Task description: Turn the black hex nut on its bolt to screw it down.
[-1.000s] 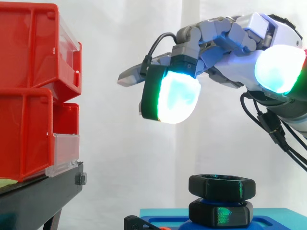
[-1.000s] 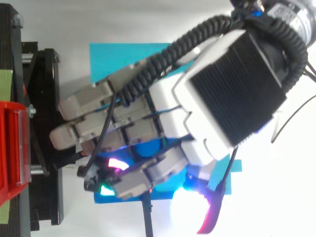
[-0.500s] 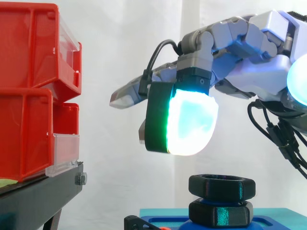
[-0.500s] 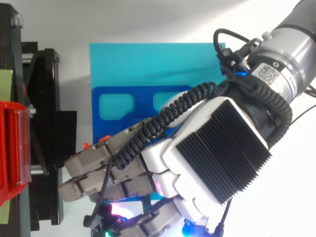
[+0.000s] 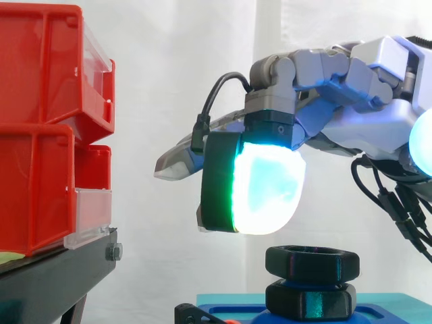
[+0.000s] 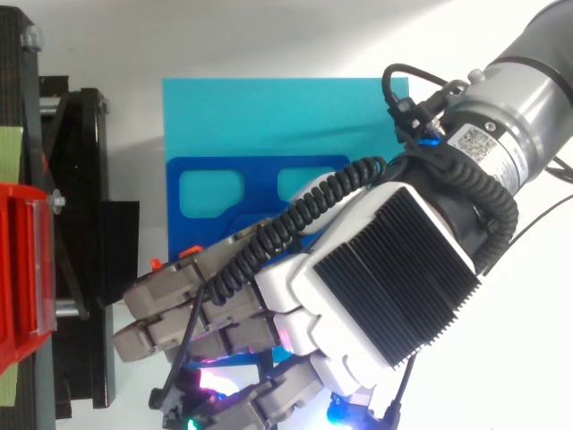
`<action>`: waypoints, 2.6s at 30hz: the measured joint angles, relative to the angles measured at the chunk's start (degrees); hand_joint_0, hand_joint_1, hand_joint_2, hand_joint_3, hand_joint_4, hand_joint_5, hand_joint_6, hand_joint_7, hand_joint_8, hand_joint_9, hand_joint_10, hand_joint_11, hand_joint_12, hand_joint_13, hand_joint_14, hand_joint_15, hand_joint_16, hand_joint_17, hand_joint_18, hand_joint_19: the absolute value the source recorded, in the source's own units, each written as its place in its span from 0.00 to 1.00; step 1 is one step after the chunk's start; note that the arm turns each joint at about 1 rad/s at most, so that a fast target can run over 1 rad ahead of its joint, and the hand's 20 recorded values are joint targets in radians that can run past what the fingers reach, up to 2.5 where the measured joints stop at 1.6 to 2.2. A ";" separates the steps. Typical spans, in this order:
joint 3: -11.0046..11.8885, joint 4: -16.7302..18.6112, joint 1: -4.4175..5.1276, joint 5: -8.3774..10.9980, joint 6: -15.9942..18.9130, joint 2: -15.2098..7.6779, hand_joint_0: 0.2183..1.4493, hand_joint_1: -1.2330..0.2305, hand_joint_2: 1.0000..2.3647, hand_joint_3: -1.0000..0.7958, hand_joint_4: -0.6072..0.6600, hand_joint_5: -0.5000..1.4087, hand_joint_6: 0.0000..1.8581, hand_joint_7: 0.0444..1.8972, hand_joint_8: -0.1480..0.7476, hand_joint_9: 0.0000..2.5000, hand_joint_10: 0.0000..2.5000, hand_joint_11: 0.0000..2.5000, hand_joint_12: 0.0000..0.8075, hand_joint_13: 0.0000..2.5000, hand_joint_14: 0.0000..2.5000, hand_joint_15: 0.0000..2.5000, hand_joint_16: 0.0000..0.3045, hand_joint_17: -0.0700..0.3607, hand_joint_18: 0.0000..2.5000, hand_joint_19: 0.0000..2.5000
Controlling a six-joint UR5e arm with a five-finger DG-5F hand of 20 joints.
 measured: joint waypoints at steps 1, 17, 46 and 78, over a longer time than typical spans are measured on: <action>0.00 0.24 -0.05 -0.11 -0.01 -0.04 0.23 0.75 0.00 0.28 0.69 0.22 0.27 0.64 0.50 0.35 0.00 0.09 0.47 0.25 0.00 0.06 0.17 0.44 0.23 0.10; -0.14 3.03 -0.44 -0.06 2.13 -1.20 0.23 0.75 0.00 0.28 0.70 0.22 0.27 0.61 0.51 0.35 0.00 0.08 0.47 0.25 0.00 0.06 0.17 0.44 0.23 0.11; -0.20 6.33 -2.50 -0.62 4.69 -2.13 0.23 0.77 0.00 0.28 0.67 0.23 0.27 0.66 0.51 0.38 0.00 0.09 0.46 0.26 0.00 0.06 0.17 0.44 0.24 0.10; 0.88 7.82 -4.35 -3.67 6.02 -3.45 0.23 0.77 0.00 0.28 0.68 0.23 0.27 0.68 0.51 0.38 0.00 0.09 0.45 0.26 0.00 0.06 0.17 0.43 0.23 0.10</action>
